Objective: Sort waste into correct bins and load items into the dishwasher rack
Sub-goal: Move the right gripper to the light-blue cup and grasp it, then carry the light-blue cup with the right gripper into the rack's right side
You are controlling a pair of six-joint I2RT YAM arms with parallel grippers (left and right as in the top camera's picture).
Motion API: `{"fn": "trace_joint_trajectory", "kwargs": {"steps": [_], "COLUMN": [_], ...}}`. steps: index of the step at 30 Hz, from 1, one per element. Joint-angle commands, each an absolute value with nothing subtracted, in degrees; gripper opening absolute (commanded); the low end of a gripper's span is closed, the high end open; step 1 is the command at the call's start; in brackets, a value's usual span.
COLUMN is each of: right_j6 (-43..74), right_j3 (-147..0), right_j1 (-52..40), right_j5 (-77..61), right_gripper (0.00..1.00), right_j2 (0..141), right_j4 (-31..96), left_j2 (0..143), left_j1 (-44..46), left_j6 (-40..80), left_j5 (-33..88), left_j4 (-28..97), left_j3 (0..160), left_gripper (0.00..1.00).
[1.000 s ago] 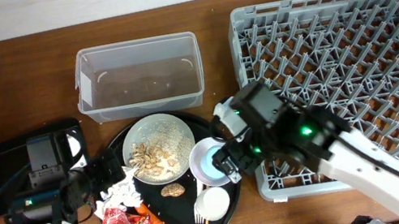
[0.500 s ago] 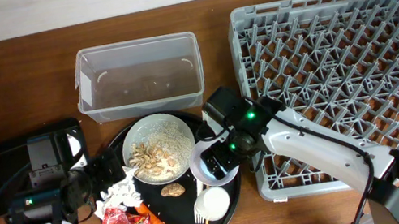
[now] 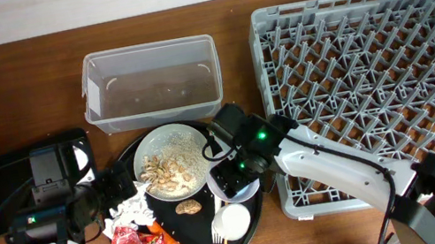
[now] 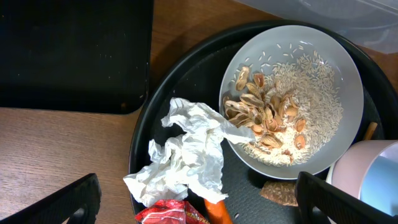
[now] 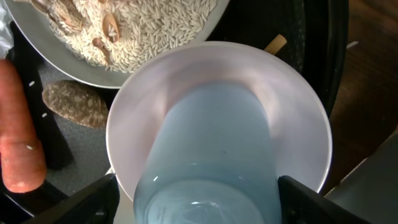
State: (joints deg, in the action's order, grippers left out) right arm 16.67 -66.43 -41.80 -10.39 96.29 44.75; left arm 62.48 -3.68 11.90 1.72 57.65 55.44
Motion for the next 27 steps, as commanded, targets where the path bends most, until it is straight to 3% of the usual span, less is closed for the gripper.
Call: {"fn": "trace_joint_trajectory", "kwargs": {"steps": [1,13,18,22,27], "right_j6": [17.04,17.04,16.99,16.80,16.82], "right_j3": [-67.51,-67.57,-72.20,-82.43,-93.82], "right_j1": [-42.00,-41.98,-41.93,-41.47,-33.76], "right_j5": [-9.82,-6.81,-6.37,2.11,3.51], "right_gripper": [0.79,0.58,0.56,0.56,0.56], "right_j2": [96.79,96.79,95.90,93.58,91.64], "right_j4": [44.10,43.64,46.68,54.59,62.11], "left_j2": [62.35,62.35,62.35,62.35,62.35], "left_j1": [-3.92,-3.92,-3.92,-3.92,-3.92], "left_j6": [12.80,12.80,12.80,12.80,12.80], "left_j5": [1.52,1.52,1.52,1.50,1.50], "left_j4": [57.56,57.54,57.56,57.54,57.54], "left_j3": [56.90,56.90,56.90,56.90,56.90], "left_gripper": [0.99,0.99,0.99,0.99,0.99]}}
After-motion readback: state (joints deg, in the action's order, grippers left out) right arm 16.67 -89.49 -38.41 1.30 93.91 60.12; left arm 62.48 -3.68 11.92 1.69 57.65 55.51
